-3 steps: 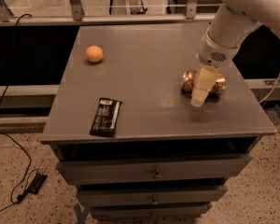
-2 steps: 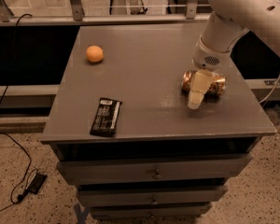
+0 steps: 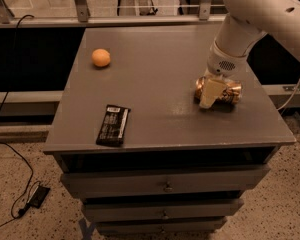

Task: Place orange can upright

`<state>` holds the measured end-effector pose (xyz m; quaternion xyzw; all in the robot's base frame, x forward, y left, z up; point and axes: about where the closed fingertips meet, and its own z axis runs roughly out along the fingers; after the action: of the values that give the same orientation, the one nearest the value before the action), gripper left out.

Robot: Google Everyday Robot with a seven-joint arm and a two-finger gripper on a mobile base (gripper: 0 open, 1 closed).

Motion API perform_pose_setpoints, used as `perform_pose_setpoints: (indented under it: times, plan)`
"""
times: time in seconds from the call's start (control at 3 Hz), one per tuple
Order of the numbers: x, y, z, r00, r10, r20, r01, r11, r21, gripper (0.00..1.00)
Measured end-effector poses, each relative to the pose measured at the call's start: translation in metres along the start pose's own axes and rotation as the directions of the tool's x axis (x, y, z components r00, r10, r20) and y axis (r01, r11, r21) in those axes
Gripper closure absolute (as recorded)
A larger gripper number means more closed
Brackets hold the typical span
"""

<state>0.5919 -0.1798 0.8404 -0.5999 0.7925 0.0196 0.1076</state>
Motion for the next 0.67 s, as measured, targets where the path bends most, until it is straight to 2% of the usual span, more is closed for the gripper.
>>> perform_pose_setpoints:
  times: [0.33,0.67]
  plan:
    - [-0.0007,-0.0002,0.0018,1.0,-0.001,0.0,0.001,1.0,-0.001,0.65]
    - [-0.008,0.0005,-0.0078,1.0,0.002,0.031,-0.001,0.9999,-0.014,0.88]
